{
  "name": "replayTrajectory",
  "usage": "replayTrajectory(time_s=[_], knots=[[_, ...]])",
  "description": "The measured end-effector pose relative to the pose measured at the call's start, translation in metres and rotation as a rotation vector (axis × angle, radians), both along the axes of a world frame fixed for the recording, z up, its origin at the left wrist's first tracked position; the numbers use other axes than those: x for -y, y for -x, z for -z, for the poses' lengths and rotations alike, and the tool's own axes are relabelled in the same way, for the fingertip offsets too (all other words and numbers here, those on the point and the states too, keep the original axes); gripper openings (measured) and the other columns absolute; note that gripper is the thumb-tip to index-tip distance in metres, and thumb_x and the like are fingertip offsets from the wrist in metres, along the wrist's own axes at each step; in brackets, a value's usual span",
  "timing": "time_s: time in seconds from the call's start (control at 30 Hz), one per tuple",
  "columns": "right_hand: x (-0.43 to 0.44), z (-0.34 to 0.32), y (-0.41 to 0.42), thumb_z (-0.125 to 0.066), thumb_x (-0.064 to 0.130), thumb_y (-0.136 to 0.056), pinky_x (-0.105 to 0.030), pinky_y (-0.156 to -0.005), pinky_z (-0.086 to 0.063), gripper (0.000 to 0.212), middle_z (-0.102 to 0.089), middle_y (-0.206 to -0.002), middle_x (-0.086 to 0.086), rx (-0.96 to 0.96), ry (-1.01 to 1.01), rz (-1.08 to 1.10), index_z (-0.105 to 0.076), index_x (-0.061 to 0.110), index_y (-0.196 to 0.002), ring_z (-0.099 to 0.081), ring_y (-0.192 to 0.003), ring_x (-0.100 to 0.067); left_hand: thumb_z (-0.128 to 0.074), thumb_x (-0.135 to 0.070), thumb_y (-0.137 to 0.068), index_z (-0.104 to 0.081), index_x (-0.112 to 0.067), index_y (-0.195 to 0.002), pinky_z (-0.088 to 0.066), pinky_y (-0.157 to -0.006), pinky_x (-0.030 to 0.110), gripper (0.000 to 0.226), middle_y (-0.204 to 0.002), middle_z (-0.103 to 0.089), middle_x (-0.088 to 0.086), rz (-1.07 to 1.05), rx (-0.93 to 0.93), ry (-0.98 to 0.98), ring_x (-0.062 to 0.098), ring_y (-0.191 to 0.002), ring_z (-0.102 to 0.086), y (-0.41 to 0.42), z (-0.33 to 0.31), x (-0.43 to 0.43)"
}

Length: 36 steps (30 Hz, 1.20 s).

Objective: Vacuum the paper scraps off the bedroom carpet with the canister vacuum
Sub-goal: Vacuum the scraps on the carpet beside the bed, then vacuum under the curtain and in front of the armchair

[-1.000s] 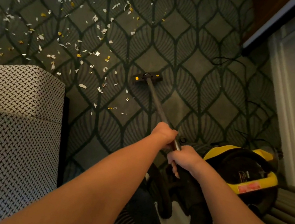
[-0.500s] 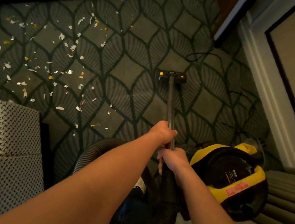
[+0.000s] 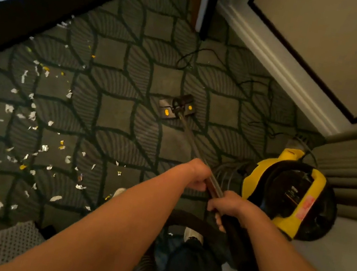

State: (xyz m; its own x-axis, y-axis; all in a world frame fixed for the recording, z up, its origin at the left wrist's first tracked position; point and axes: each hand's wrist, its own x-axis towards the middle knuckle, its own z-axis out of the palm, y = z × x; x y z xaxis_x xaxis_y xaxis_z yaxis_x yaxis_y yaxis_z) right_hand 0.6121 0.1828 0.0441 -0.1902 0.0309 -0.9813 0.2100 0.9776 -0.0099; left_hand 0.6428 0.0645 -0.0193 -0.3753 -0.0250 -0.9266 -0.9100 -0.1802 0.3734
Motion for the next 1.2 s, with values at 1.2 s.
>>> replayTrajectory(time_s=[1.2], knots=[[-0.033, 0.019, 0.062, -0.049, 0.046, -0.096, -0.035, -0.083, -0.044, 0.047, -0.059, -0.125, -0.007, -0.187, -0.009, 0.190, -0.054, 0.011, -0.127, -0.058, -0.108, -0.027, -0.047, -0.009, -0.097, -0.046, -0.010, -0.129, -0.039, -0.052, 0.017, 0.031, -0.084, -0.050, 0.008, 0.946, -0.195, -0.120, 0.011, -0.062, -0.047, 0.182, -0.040, -0.124]])
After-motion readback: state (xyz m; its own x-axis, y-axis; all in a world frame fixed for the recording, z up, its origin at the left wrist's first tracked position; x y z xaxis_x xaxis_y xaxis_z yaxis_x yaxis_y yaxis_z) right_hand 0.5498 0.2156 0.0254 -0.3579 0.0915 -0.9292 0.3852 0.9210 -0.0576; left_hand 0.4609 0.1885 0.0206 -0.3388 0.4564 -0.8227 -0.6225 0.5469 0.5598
